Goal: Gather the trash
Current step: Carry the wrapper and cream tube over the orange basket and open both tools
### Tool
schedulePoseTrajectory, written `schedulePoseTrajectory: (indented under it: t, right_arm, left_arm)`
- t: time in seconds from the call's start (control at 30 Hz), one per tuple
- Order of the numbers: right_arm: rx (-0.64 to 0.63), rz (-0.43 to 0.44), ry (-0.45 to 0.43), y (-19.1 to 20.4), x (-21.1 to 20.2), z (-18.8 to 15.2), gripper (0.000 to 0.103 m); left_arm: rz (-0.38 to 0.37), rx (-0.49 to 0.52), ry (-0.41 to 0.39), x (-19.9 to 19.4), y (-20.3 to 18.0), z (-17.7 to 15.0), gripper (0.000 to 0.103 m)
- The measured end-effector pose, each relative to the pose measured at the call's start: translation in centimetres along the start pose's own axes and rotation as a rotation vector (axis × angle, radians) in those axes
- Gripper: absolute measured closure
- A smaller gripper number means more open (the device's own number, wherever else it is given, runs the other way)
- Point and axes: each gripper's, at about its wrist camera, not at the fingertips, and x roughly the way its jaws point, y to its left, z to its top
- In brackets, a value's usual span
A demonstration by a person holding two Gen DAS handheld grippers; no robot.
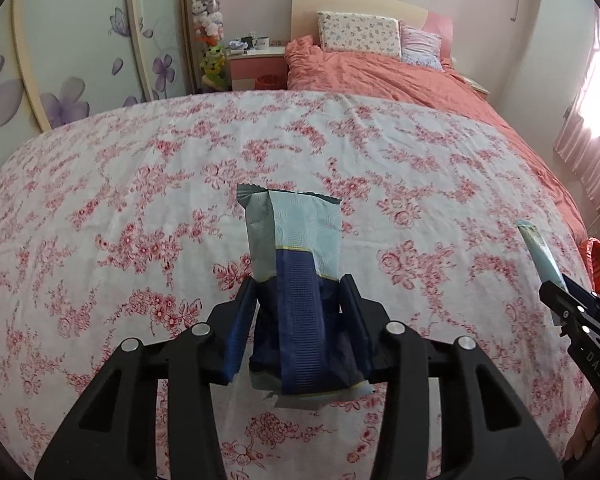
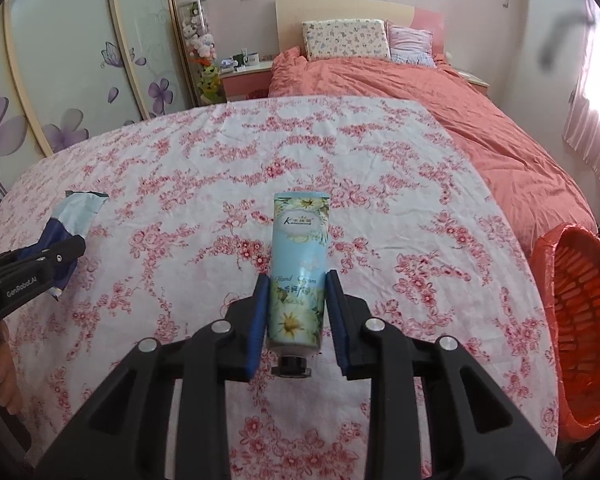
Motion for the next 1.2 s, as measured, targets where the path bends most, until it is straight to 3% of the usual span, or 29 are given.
schedulePoseTrajectory:
  t: [0.27,0.63,1.2]
  right_arm:
    - [0.032,0.012,-0.063,-1.2,-3.7,0.5,0.075]
    - [0.107,-0.006,-0.192,-5.3,-10.5,0.4,0.075]
    - [0.249,-0.126,-0.270,-14.1,-15.4,-2.4,0.075]
  left_arm:
    - [-0.032,0.038,-0.033,-2.2,-2.3,0.8,0.059]
    - [-0.145,0.107,-0.100,-6.3,-8.0,1.6,0.059]
    - [-0.354,0.278,-0.123,-8.3,-19.4,1.0,0.059]
